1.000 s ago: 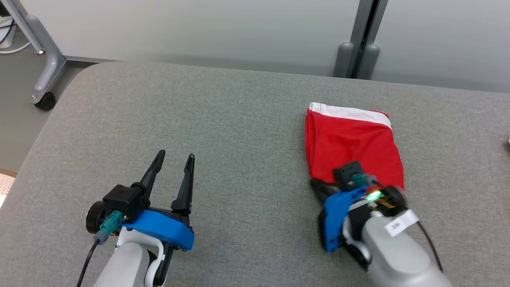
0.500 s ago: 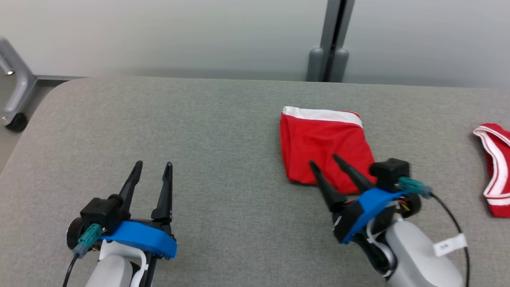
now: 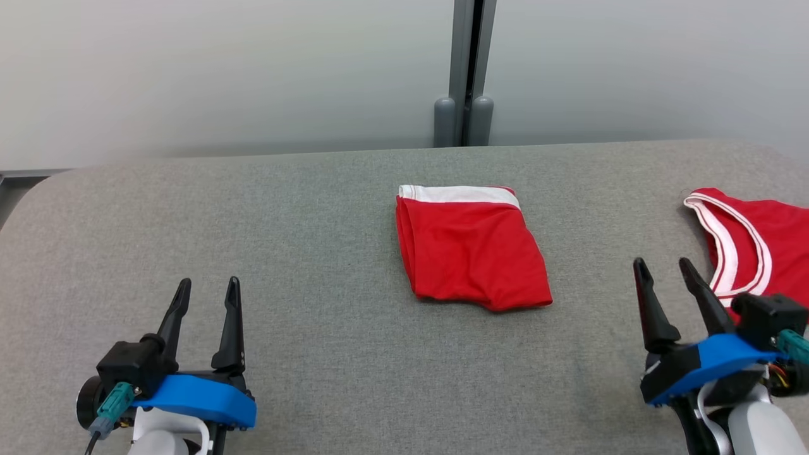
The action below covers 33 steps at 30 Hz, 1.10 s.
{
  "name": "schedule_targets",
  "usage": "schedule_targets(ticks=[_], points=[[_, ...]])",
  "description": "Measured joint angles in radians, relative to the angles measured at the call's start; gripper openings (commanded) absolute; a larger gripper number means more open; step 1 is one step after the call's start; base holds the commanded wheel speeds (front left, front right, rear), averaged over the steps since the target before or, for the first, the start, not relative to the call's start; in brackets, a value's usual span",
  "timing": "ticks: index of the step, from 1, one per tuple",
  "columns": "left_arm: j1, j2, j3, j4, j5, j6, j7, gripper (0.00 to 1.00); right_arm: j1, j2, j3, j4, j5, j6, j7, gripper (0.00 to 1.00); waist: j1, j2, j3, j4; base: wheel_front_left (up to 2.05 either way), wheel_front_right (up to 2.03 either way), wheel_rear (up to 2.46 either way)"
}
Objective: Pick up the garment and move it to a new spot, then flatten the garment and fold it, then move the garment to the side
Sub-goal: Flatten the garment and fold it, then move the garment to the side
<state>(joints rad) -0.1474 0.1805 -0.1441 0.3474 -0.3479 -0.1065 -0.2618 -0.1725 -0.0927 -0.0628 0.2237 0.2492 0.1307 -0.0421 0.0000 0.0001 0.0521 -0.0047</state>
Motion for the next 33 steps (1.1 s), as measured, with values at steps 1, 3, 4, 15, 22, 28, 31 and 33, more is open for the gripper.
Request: schedule_targets(ticks=[1, 3, 4, 15, 22, 28, 31, 33], points=[[0.004, -0.002, 0.002, 0.000, 0.003, 0.000, 0.000, 1.00, 0.014, 0.001, -0.010, -0.013, -0.019, 0.000, 0.006, 1.00, 0.0000, 0.0000, -0.004, -0.003, 0.00, 0.00, 0.00], [0.011, -0.005, 0.007, -0.002, 0.006, 0.000, 0.000, 1.00, 0.038, 0.008, -0.022, -0.034, -0.026, 0.000, 0.014, 1.00, 0.0000, 0.0000, -0.012, -0.006, 0.00, 0.00, 0.00], [0.016, -0.006, 0.012, -0.002, 0.006, 0.000, 0.000, 1.00, 0.047, 0.010, -0.021, -0.041, -0.037, 0.000, 0.015, 1.00, 0.0000, -0.0001, -0.015, -0.008, 0.00, 0.00, 0.00], [0.064, -0.020, 0.050, -0.005, 0.027, -0.002, 0.000, 1.00, 0.107, 0.025, -0.020, -0.052, -0.045, 0.000, -0.004, 1.00, -0.0001, 0.0000, -0.043, -0.008, 0.00, 0.00, 0.00], [0.063, -0.021, 0.062, 0.000, 0.035, -0.005, 0.000, 1.00, 0.116, 0.032, -0.030, -0.051, -0.074, 0.000, -0.019, 1.00, 0.0000, 0.0000, -0.037, -0.005, 0.00, 0.00, 0.00], [0.057, -0.026, 0.063, -0.001, 0.045, -0.008, 0.000, 1.00, 0.116, 0.037, -0.028, -0.047, -0.077, 0.000, -0.022, 1.00, 0.0000, -0.0001, -0.024, -0.002, 0.00, 0.00, 0.00], [0.051, -0.027, 0.063, 0.001, 0.049, -0.009, 0.000, 1.00, 0.115, 0.038, -0.027, -0.045, -0.079, 0.000, -0.023, 1.00, 0.0000, 0.0000, -0.021, 0.000, 0.00, 0.00, 0.00], [0.047, -0.027, 0.063, 0.001, 0.050, -0.010, 0.000, 1.00, 0.114, 0.038, -0.026, -0.042, -0.079, 0.000, -0.024, 1.00, 0.0000, -0.0001, -0.020, 0.000, 0.00, 0.00, 0.00]])
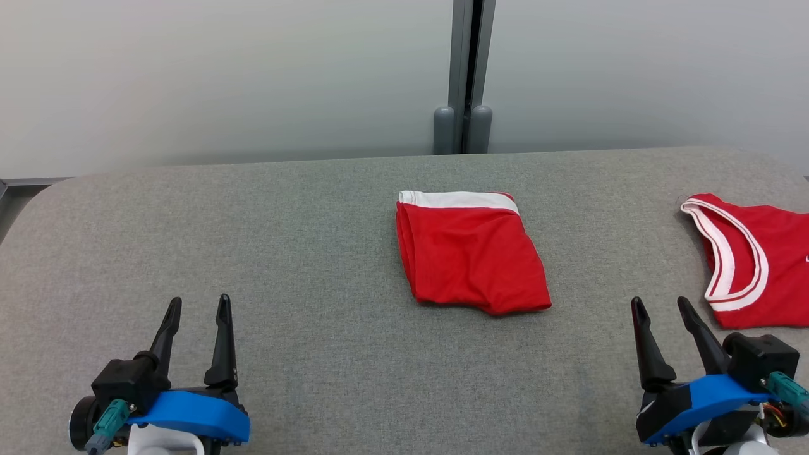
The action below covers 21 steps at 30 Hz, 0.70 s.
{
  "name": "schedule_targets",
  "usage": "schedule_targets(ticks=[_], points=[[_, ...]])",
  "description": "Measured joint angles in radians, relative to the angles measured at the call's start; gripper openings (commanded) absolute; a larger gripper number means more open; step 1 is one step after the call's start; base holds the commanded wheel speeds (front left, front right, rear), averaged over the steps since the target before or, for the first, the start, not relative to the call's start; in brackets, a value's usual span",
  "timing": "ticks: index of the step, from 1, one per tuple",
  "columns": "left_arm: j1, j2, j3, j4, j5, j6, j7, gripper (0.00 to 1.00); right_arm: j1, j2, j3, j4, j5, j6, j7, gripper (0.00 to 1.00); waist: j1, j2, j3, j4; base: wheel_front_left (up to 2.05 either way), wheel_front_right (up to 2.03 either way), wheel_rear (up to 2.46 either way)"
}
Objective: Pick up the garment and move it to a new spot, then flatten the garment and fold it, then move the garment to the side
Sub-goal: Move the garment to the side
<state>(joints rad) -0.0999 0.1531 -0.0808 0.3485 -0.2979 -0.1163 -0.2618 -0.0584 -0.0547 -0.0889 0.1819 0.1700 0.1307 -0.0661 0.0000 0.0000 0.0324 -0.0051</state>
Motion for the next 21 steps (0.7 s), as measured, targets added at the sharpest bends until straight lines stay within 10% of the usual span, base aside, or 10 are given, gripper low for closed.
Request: schedule_targets(ticks=[12, 21], points=[[-0.009, -0.007, 0.001, -0.004, 0.007, -0.005, 0.000, 1.00, -0.037, 0.002, 0.012, 0.007, 0.000, 0.000, 0.027, 1.00, 0.0000, 0.0000, 0.014, 0.009, 0.00, 0.00, 0.00], [-0.057, -0.007, -0.014, -0.017, 0.011, -0.008, 0.000, 1.00, -0.293, -0.020, 0.065, 0.127, 0.053, 0.000, 0.250, 1.00, 0.0001, 0.0000, 0.073, 0.027, 0.00, 0.00, 0.00]])
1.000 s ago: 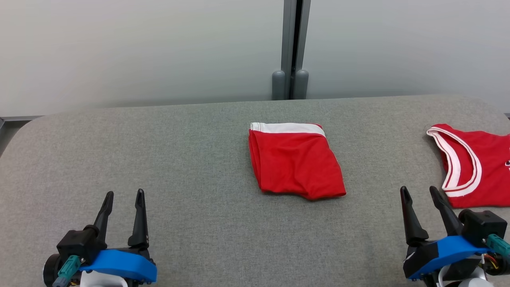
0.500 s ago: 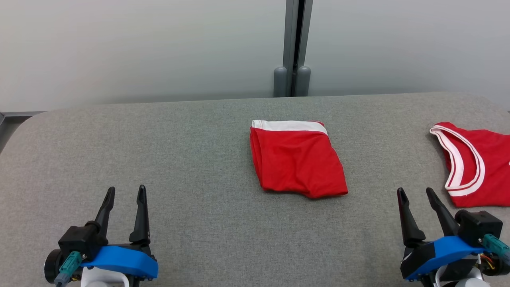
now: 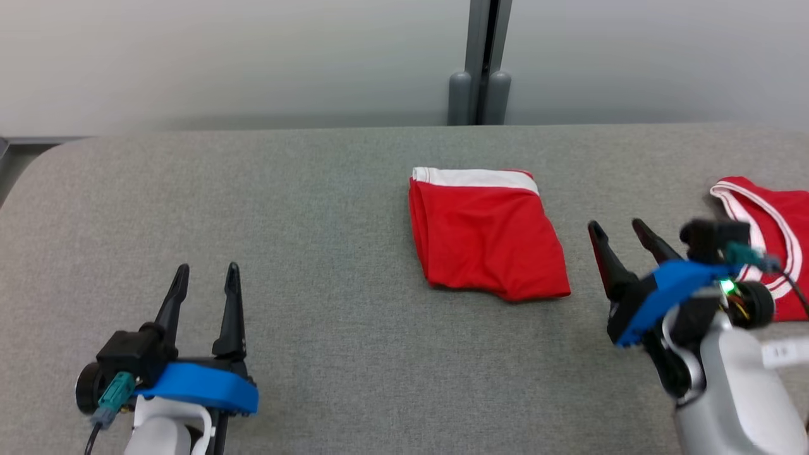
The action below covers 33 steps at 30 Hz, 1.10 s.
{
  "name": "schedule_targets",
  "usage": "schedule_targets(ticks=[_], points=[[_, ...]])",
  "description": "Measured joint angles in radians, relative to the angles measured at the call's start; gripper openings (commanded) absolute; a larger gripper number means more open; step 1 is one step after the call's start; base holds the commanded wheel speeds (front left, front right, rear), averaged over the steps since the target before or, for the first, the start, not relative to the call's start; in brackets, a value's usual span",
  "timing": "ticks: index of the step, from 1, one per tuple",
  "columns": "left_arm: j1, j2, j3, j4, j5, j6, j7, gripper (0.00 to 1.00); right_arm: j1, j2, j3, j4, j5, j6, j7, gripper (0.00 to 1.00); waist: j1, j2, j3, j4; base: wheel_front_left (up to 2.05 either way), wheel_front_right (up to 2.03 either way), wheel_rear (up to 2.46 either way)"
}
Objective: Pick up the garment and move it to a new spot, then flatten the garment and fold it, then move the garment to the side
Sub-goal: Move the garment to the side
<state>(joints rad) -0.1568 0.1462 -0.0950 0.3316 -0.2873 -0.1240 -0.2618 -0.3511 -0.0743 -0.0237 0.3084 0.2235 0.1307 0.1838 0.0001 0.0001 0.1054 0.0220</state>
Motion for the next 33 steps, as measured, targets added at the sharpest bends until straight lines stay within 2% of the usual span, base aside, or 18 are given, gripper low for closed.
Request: schedule_targets(ticks=[3, 7, 15, 21, 24, 25, 26, 27, 30, 33], points=[[-0.033, -0.001, -0.017, -0.002, 0.002, 0.000, 0.000, 1.00, -0.105, -0.003, 0.005, 0.115, 0.016, 0.000, 0.117, 1.00, 0.0000, 0.0000, 0.025, 0.017, 0.00, 0.00, 0.00], [-0.066, -0.003, -0.039, -0.007, 0.003, -0.001, 0.000, 1.00, -0.243, -0.011, -0.016, 0.256, 0.015, 0.000, 0.178, 1.00, 0.0001, 0.0000, 0.059, 0.049, 0.00, 0.00, 0.00], [-0.109, -0.011, -0.070, -0.014, 0.003, -0.002, 0.000, 1.00, -0.384, -0.026, -0.121, 0.516, -0.036, 0.000, 0.202, 1.00, 0.0001, 0.0000, 0.117, 0.125, 0.00, 0.00, 0.00], [-0.112, -0.017, -0.082, -0.012, -0.003, -0.005, 0.000, 1.00, -0.421, -0.021, -0.139, 0.647, -0.066, 0.000, 0.200, 1.00, 0.0001, 0.0000, 0.140, 0.167, 0.00, 0.00, 0.00], [-0.113, -0.020, -0.087, -0.012, -0.004, -0.005, 0.000, 1.00, -0.447, -0.017, -0.159, 0.689, -0.030, 0.000, 0.211, 1.00, 0.0001, 0.0000, 0.144, 0.174, 0.00, 0.00, 0.00], [-0.114, -0.021, -0.089, -0.011, -0.006, -0.005, 0.000, 1.00, -0.452, -0.018, -0.154, 0.699, -0.026, 0.000, 0.213, 0.44, 0.0001, 0.0000, 0.145, 0.175, 0.00, 0.00, 0.00], [-0.114, -0.022, -0.091, -0.011, -0.008, -0.005, 0.000, 1.00, -0.459, -0.022, -0.142, 0.703, -0.027, 0.000, 0.214, 0.04, 0.0001, 0.0000, 0.146, 0.176, 0.00, 0.00, 0.00], [-0.115, -0.022, -0.091, -0.011, -0.010, -0.005, 0.000, 1.00, -0.464, -0.030, -0.125, 0.706, -0.032, 0.000, 0.214, 0.00, 0.0001, 0.0000, 0.147, 0.175, 0.00, 0.00, 0.00], [-0.115, -0.021, -0.083, -0.014, -0.011, -0.005, 0.000, 1.00, -0.478, -0.051, -0.052, 0.705, -0.044, 0.000, 0.217, 0.00, 0.0001, 0.0000, 0.147, 0.162, 0.00, 0.00, 0.00], [-0.115, -0.020, -0.075, -0.025, -0.010, -0.005, 0.000, 1.00, -0.502, -0.084, 0.063, 0.669, -0.030, 0.000, 0.235, 0.00, 0.0001, 0.0000, 0.145, 0.143, 0.00, 0.00, 0.00]])
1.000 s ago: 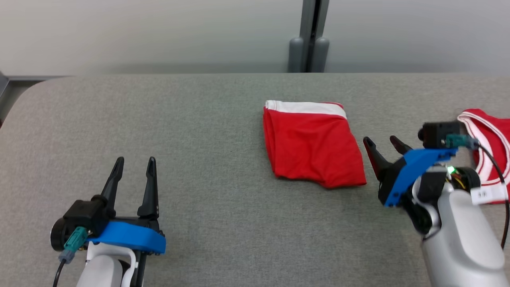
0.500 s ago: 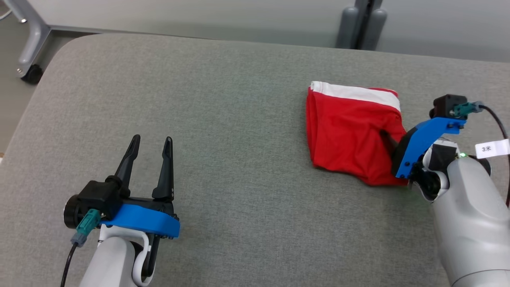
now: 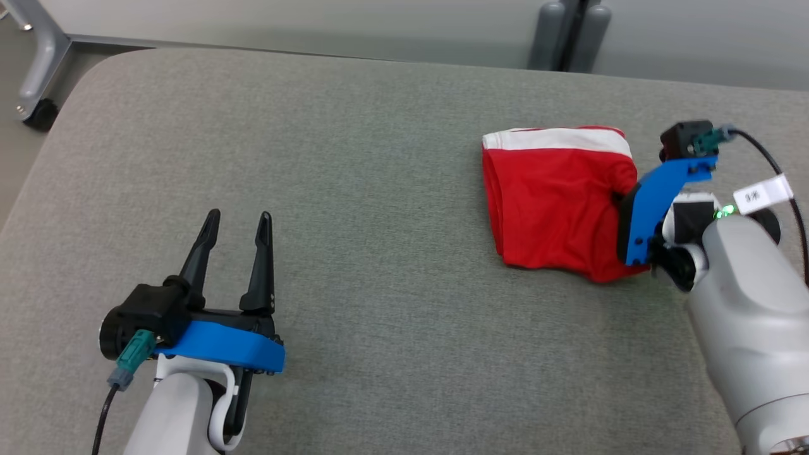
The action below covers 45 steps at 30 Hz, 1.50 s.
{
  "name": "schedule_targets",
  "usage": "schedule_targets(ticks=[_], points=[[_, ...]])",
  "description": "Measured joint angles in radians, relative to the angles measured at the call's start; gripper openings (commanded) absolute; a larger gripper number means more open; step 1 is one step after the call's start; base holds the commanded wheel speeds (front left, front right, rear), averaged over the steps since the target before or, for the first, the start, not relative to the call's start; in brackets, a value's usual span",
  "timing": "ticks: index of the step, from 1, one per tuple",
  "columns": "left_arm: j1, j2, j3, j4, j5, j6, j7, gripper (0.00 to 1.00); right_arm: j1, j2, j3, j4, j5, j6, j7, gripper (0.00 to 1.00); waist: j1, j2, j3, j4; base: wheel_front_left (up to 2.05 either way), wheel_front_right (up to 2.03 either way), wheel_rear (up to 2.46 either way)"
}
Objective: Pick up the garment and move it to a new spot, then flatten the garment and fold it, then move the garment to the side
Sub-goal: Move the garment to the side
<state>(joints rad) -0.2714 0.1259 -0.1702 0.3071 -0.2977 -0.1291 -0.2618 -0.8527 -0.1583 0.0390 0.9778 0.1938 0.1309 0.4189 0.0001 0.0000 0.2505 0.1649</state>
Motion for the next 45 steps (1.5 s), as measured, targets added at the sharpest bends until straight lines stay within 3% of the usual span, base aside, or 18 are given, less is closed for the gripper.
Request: schedule_targets(ticks=[9, 15, 20, 31, 41, 43, 44, 45], points=[[0.029, -0.001, 0.034, -0.048, 0.007, 0.000, 0.000, 1.00, -0.036, -0.197, 0.303, -0.227, 0.184, 0.000, 0.140, 0.00, -0.0001, 0.0000, -0.011, -0.106, 0.00, 0.00, 0.00], [0.030, 0.001, 0.042, -0.072, 0.015, 0.000, 0.000, 1.00, -0.035, -0.310, 0.363, -0.362, 0.269, 0.000, 0.160, 0.00, -0.0002, 0.0000, 0.009, -0.206, 0.00, 0.00, 0.00], [0.008, 0.012, 0.027, -0.086, 0.020, 0.000, 0.000, 1.00, -0.034, -0.394, 0.372, -0.390, 0.273, 0.000, 0.110, 0.00, -0.0002, 0.0000, 0.054, -0.277, 0.00, 0.00, 0.00], [-0.075, 0.082, -0.029, -0.103, 0.033, 0.000, 0.000, 1.00, -0.055, -0.499, 0.342, -0.327, 0.125, 0.000, -0.044, 0.00, -0.0001, 0.0000, 0.180, -0.355, 0.00, 0.00, 0.00], [-0.107, 0.122, -0.053, -0.142, 0.037, 0.000, 0.024, 1.00, -0.061, -0.506, 0.242, -0.219, -0.107, 0.000, -0.180, 0.00, -0.0001, 0.0000, 0.248, -0.360, 0.00, 0.00, 0.00], [-0.114, 0.123, -0.060, -0.150, 0.038, 0.000, 0.029, 1.00, -0.060, -0.500, 0.206, -0.194, -0.155, 0.000, -0.198, 0.47, 0.0000, 0.0000, 0.255, -0.355, 0.00, 0.00, 0.00], [-0.116, 0.125, -0.062, -0.152, 0.038, 0.000, 0.031, 1.00, -0.060, -0.492, 0.187, -0.185, -0.179, 0.000, -0.207, 1.00, -0.0001, 0.0000, 0.258, -0.352, 0.00, 0.00, 0.00], [-0.118, 0.127, -0.063, -0.153, 0.038, 0.000, 0.031, 1.00, -0.060, -0.481, 0.162, -0.178, -0.205, 0.000, -0.221, 1.00, -0.0001, 0.0000, 0.260, -0.349, 0.00, 0.00, 0.00]])
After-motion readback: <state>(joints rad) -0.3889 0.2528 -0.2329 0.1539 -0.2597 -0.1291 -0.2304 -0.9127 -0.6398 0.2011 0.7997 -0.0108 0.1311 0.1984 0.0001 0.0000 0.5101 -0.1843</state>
